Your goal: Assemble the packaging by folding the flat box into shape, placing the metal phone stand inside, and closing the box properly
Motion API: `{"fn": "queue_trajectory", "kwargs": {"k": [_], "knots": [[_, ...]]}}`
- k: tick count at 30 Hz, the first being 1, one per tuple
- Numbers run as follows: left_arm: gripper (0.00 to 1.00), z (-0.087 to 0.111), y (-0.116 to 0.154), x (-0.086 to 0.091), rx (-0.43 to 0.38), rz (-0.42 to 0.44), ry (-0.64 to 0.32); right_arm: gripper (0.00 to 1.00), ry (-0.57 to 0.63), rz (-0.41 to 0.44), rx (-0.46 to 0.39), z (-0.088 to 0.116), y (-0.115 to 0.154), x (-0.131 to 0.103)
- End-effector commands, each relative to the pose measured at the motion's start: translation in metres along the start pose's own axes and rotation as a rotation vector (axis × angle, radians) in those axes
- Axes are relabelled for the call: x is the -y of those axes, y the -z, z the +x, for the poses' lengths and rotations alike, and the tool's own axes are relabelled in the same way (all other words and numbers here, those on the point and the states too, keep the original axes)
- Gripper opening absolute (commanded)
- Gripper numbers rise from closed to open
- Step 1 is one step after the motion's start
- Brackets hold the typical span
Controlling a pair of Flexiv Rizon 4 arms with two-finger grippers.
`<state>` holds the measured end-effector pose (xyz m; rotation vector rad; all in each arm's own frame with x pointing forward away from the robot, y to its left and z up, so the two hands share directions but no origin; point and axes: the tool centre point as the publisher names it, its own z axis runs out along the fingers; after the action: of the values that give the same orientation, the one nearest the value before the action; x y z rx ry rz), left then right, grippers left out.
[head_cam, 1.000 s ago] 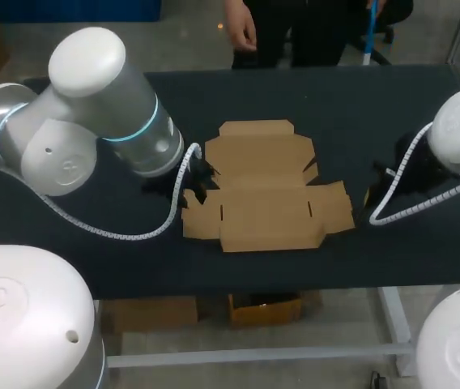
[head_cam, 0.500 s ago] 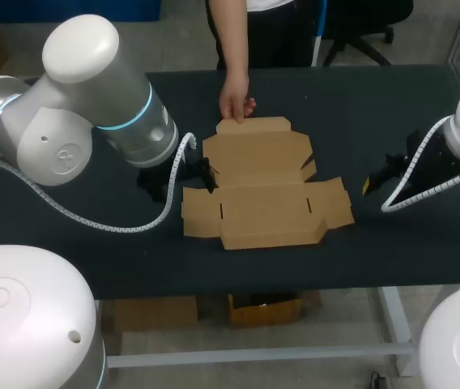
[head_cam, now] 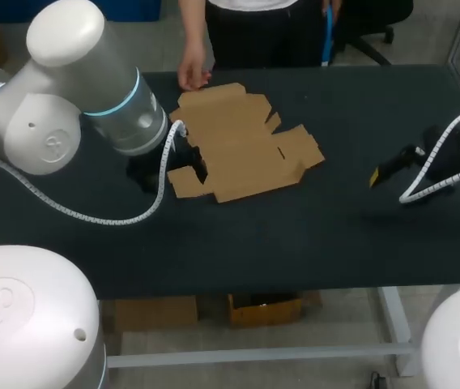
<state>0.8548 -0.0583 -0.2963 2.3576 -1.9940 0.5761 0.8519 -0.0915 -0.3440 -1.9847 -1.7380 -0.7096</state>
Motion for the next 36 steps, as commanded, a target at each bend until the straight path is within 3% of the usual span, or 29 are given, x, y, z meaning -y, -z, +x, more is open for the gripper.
{"fn": "queue_trajectory", "kwargs": {"k": [1, 6, 23, 36], "knots": [[1.00, -0.003, 0.004, 0.007, 0.000, -0.007, 0.000, 1.00, 0.002, 0.016, -0.113, -0.002, 0.003, -0.004], [1.00, -0.012, 0.001, 0.008, -0.013, -0.020, 0.025, 1.00, 0.002, 0.016, -0.113, -0.002, 0.003, -0.004], [1.00, -0.012, 0.001, 0.008, -0.013, -0.020, 0.025, 1.00, 0.002, 0.016, -0.113, -0.002, 0.003, -0.004], [1.00, -0.022, -0.012, 0.021, -0.053, -0.085, 0.045, 1.00, 0.017, 0.032, -0.130, -0.002, 0.005, -0.009]]}}
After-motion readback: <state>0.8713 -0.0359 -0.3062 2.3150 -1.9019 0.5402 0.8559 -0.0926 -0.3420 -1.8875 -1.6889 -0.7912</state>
